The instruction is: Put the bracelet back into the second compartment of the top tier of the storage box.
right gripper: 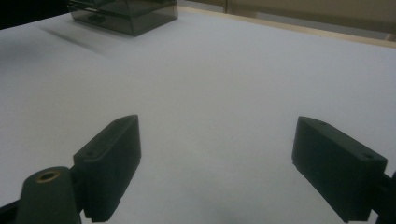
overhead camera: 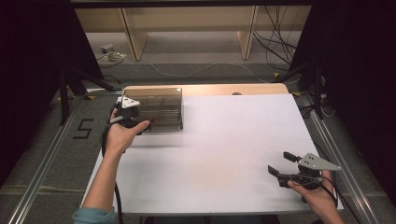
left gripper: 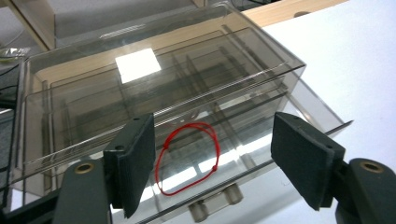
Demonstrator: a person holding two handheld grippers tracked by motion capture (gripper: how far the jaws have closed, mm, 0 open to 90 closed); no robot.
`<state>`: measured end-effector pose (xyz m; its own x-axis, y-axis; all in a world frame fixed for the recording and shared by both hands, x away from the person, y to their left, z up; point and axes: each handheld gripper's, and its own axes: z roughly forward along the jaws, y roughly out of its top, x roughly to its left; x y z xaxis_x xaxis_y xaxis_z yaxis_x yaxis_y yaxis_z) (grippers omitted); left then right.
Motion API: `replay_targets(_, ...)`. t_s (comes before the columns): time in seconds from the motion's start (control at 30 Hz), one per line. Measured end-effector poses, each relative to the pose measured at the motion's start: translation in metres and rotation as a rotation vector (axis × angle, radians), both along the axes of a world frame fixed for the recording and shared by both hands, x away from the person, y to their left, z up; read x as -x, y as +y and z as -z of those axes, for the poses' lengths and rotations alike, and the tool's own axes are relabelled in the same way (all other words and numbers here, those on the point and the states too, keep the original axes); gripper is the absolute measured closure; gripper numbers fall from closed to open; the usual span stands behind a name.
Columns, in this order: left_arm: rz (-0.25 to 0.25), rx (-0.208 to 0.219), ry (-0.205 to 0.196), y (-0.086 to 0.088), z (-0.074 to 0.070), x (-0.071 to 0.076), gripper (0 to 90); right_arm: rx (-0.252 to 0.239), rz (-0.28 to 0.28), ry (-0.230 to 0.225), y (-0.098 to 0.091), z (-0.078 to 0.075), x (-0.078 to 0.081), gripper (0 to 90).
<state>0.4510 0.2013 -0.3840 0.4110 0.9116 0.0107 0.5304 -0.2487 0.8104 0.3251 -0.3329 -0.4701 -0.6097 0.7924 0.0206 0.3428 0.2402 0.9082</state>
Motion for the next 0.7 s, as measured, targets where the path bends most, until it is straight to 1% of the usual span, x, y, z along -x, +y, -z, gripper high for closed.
replay_targets(0.1, 0.016, 0.009, -0.003, -0.003, -0.001, 0.002, 30.6, 0.001, 0.001, 0.001, 0.000, 0.000, 0.000, 16.5)
replay_targets(0.23, 0.034, 0.002, -0.002, -0.005, -0.001, 0.004, 29.8, 0.000, 0.000, 0.001, 0.000, 0.000, 0.000, 16.5)
replay_targets(0.3, 0.042, 0.005, -0.006, -0.007, -0.002, 0.005, 29.5, 0.000, 0.000, 0.001, 0.000, 0.000, 0.000, 16.5)
replay_targets(0.47, 0.070, 0.016, -0.025, -0.013, -0.006, 0.013, 28.4, 0.000, -0.001, 0.000, 0.001, 0.000, 0.000, 16.5)
replay_targets(0.57, 0.092, 0.023, -0.027, -0.017, -0.007, 0.018, 27.8, 0.000, -0.003, -0.001, 0.001, 0.000, 0.000, 16.5)
replay_targets(0.7, 0.100, 0.033, -0.032, -0.021, -0.007, 0.022, 26.6, 0.003, -0.003, -0.002, 0.001, 0.000, 0.000, 16.5)
